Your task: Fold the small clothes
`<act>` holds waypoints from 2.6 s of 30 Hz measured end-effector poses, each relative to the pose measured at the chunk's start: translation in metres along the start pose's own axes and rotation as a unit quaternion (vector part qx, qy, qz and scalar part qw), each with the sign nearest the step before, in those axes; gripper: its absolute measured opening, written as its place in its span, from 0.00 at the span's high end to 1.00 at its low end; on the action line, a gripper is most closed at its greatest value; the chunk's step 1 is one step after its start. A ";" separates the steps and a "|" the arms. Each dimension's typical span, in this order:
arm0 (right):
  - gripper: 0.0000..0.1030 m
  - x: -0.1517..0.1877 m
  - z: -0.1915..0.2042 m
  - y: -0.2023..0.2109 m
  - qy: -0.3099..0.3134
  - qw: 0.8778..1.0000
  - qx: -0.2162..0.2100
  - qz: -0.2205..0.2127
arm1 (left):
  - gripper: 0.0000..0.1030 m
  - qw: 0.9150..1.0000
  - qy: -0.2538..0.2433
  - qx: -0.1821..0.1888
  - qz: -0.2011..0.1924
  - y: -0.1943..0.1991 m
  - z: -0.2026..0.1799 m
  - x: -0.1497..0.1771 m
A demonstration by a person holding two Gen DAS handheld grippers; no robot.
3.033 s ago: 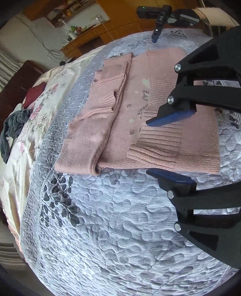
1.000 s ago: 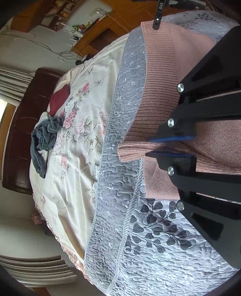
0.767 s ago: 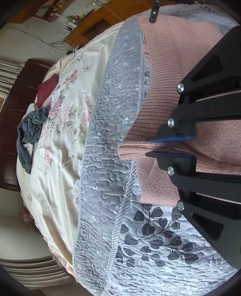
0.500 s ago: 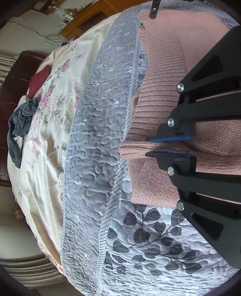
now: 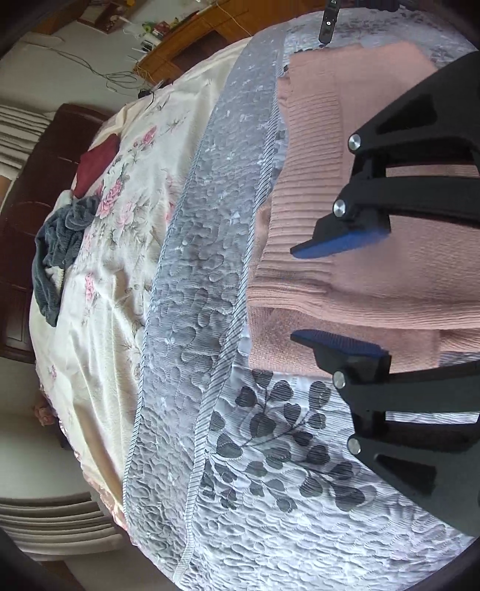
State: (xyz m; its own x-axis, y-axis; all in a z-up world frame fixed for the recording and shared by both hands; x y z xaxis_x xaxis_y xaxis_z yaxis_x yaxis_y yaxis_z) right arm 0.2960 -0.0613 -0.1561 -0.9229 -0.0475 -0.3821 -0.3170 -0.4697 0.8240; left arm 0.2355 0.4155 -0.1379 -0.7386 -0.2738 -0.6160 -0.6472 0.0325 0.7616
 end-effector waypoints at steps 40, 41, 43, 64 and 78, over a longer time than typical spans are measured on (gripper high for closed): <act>0.43 0.061 -0.071 -0.017 -0.139 0.986 -0.092 0.007 | 0.55 0.995 -0.031 0.042 0.087 -0.017 -0.071 0.091; 0.45 0.059 -0.069 -0.021 -0.139 0.986 -0.097 0.006 | 0.55 0.995 -0.033 0.042 0.086 -0.019 -0.071 0.091; 0.50 0.056 -0.069 -0.027 -0.142 0.984 -0.105 0.000 | 0.55 0.995 -0.034 0.044 0.085 -0.022 -0.072 0.089; 0.78 0.050 -0.064 -0.041 -0.188 0.977 -0.098 -0.021 | 0.53 0.994 -0.035 0.059 0.090 -0.039 -0.068 0.090; 0.79 -0.005 0.099 0.000 -0.019 0.996 -0.082 -0.020 | 0.55 0.996 -0.002 0.077 0.053 0.024 -0.035 0.072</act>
State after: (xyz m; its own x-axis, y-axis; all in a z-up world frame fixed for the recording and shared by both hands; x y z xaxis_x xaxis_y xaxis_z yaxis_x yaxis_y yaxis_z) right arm 0.2787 0.0258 -0.1126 -0.9187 0.0053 -0.3950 -0.3166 -0.6079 0.7282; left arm 0.1731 0.3627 -0.1572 -0.8049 -0.2568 -0.5349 -0.5866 0.2085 0.7826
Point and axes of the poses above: each gripper's, at about its wrist camera, not at the fingertips, and y roughly against the way its jaws point, z to its left, x to its underside, the point moved 5 cm from there along -y, roughly the way its jaws point, and after that the axes turned 3 degrees about -z, right-handed, at the moved point
